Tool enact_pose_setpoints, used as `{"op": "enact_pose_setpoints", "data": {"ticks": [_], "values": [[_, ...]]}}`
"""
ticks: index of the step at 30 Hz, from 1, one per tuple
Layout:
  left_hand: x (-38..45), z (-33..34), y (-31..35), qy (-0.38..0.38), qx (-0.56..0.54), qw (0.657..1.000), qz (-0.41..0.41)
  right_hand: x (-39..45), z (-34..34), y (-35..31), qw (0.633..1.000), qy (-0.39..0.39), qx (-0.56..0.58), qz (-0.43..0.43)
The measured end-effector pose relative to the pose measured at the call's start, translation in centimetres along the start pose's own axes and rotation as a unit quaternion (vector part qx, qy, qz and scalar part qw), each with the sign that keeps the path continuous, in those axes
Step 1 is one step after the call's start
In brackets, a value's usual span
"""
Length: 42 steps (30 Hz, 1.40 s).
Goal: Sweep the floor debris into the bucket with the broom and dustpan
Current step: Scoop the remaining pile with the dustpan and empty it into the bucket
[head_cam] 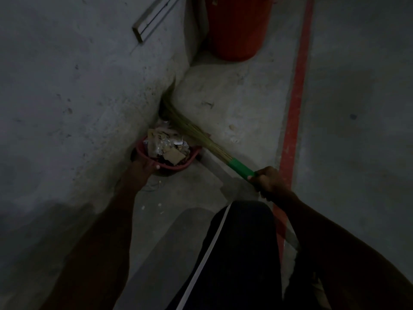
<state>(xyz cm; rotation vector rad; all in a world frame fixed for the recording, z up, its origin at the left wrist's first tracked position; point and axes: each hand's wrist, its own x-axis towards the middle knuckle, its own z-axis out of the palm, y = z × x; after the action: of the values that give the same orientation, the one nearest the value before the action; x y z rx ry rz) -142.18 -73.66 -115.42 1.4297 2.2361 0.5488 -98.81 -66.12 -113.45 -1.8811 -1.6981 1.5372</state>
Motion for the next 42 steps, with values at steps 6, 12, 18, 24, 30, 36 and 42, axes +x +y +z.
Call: {"op": "enact_pose_setpoints", "data": {"ticks": [6,12,18,24,30,36,42], "values": [[-0.3,0.6,2.5,0.022,-0.032,0.999,0.012,0.0,-1.3,1.3,0.999,0.03,-0.011,-0.023],[0.3,1.2,4.5,0.059,-0.035,0.995,0.068,-0.2,-2.7,1.8,0.996,0.072,0.0,-0.058],[1.3,1.4,5.7,0.075,0.001,0.996,0.042,-0.6,-3.6,2.7,0.989,0.12,0.022,-0.08],[1.8,1.8,7.2,0.111,-0.003,0.992,0.061,-0.3,-4.9,4.1,0.985,0.143,0.008,-0.098],[1.8,2.7,10.3,0.154,-0.006,0.988,0.03,-0.4,-5.5,4.5,0.982,0.161,0.003,-0.104],[1.5,3.6,11.6,0.159,-0.04,0.986,0.032,-0.8,-6.9,5.9,0.978,0.173,-0.053,-0.099],[0.2,4.7,12.4,0.152,-0.081,0.984,0.04,-1.4,-8.0,7.6,0.973,0.192,-0.074,-0.1]]}}
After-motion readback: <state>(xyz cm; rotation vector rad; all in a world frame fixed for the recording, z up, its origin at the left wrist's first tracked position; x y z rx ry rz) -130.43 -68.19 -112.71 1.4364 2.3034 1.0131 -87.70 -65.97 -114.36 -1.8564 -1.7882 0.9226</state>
